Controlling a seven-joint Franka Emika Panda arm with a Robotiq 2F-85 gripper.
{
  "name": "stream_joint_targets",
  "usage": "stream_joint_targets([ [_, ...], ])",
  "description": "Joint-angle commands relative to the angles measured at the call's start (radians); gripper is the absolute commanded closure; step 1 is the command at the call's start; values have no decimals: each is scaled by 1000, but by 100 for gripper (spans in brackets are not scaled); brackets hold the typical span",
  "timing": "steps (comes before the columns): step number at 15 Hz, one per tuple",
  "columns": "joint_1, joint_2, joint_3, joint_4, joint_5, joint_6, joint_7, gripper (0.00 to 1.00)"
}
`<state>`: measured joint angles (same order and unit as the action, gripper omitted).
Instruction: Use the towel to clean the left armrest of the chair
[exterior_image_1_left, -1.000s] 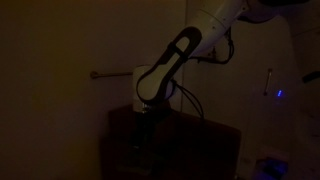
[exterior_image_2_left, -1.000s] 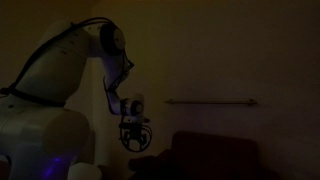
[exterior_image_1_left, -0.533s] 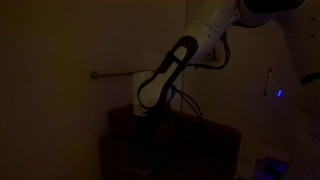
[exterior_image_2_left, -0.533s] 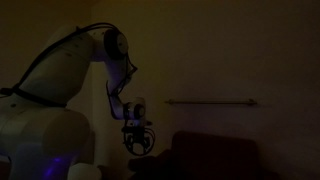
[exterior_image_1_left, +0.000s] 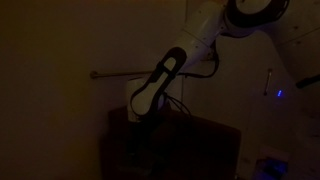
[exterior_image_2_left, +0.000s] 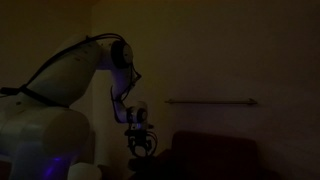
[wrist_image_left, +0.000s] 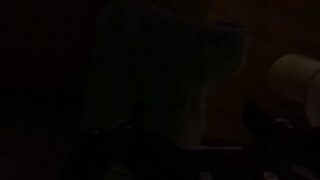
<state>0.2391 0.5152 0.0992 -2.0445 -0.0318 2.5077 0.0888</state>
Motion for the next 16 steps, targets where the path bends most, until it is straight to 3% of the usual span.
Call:
stream_joint_targets([
  [1, 1, 79, 0, 75, -31, -19, -19, 0],
  [6, 0, 165, 3, 127, -33, -98, -26, 2],
  [7, -2, 173, 6, 131, -31, -118, -31, 27],
  [9, -3, 180, 6, 137, -34, -151, -37, 29],
  [16, -11, 178, 2, 169, -36, -248, -46, 75],
])
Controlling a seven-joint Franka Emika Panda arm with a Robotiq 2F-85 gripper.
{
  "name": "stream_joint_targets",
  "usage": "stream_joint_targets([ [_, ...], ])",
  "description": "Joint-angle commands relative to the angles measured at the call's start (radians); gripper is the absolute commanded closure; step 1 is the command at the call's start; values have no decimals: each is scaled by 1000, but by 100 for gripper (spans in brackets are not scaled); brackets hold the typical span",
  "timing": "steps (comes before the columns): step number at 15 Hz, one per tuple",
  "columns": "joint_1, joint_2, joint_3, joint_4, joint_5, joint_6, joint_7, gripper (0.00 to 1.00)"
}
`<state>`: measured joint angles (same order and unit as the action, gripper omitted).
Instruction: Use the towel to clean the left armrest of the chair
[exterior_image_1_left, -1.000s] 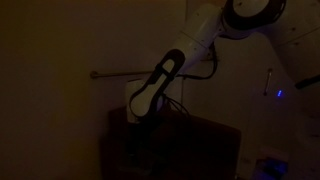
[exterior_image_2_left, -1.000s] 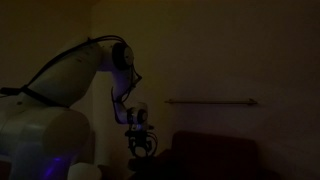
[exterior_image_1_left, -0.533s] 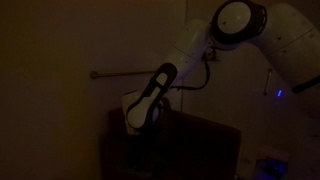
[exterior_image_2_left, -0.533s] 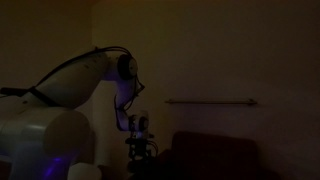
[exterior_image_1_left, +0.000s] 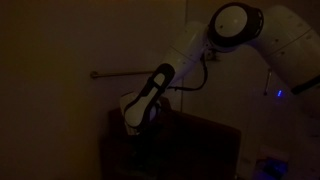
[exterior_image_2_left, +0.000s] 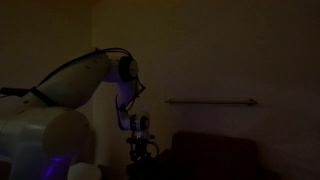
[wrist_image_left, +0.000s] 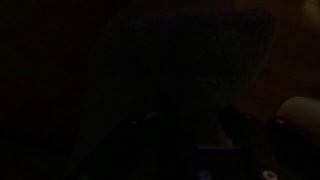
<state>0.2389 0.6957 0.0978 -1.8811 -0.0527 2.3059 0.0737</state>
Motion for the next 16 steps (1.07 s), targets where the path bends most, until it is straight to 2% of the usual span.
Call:
stream_joint_targets([
  [1, -16, 2, 6, 13, -11, -55, -37, 81],
  [3, -28, 6, 9, 28, -5, -65, -55, 93],
  [4, -35, 1, 11, 35, -1, -58, -67, 96],
  [6, -41, -16, 9, 51, -7, -42, -82, 92],
  [8, -45, -17, 3, 98, -13, -33, -90, 92],
  [12, -48, 75, -12, 302, -19, -79, -109, 93],
  [16, -52, 258, -24, 545, -12, -198, -116, 93],
])
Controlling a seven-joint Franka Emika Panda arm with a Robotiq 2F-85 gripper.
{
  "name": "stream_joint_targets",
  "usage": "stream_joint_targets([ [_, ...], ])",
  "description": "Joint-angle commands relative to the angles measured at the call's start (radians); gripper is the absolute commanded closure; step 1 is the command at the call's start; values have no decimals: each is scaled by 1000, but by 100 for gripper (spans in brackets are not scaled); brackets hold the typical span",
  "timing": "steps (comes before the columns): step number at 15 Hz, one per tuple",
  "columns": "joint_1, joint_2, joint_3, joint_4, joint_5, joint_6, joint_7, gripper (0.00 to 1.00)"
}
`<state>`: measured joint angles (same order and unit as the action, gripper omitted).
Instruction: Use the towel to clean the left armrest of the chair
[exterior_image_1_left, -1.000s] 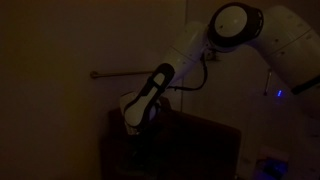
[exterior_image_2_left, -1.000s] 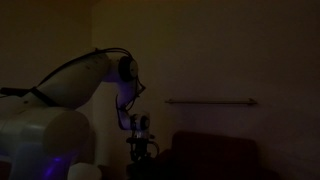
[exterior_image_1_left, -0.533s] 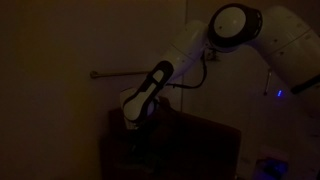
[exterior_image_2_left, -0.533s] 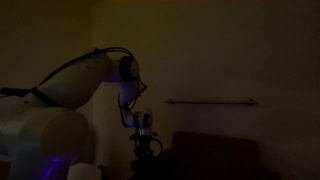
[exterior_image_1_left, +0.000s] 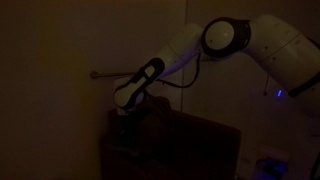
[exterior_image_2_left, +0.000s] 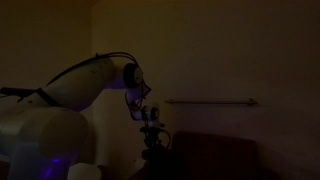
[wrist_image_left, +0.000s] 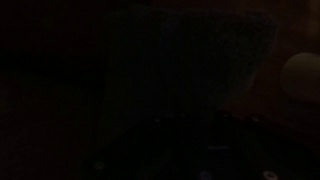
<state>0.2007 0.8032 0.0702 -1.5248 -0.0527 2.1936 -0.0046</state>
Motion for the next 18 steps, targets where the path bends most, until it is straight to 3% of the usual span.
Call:
stream_joint_targets([
  [1, -8, 199, -3, 248, -17, -122, -33, 93],
  [5, -8, 347, 13, 435, -3, -240, -65, 93],
  [8, -17, 355, 33, 470, 13, -319, -107, 93],
  [13, -40, 244, 54, 303, 39, -308, -159, 93],
  [18, -60, 113, 85, 81, 91, -274, -108, 93],
])
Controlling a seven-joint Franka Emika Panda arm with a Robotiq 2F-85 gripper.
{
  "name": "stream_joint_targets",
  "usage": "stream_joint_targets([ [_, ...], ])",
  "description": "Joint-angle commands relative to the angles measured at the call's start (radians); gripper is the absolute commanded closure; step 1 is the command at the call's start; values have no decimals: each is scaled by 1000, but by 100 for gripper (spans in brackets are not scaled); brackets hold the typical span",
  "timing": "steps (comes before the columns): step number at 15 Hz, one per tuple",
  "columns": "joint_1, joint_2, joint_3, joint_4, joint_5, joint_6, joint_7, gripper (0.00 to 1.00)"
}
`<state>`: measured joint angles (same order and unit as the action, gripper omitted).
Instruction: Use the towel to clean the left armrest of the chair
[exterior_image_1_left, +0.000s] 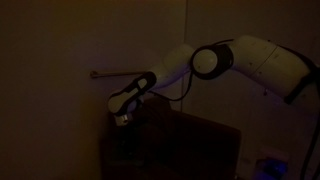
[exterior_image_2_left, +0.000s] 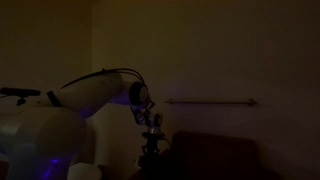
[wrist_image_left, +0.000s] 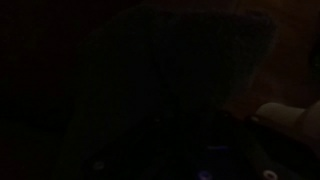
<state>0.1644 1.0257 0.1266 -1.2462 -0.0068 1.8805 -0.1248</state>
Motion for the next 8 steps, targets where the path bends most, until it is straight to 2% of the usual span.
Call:
stream_joint_targets([
  [1, -20, -126, 28, -234, 56, 40, 27, 93],
  [8, -6, -267, 19, -538, 158, 74, 196, 93],
])
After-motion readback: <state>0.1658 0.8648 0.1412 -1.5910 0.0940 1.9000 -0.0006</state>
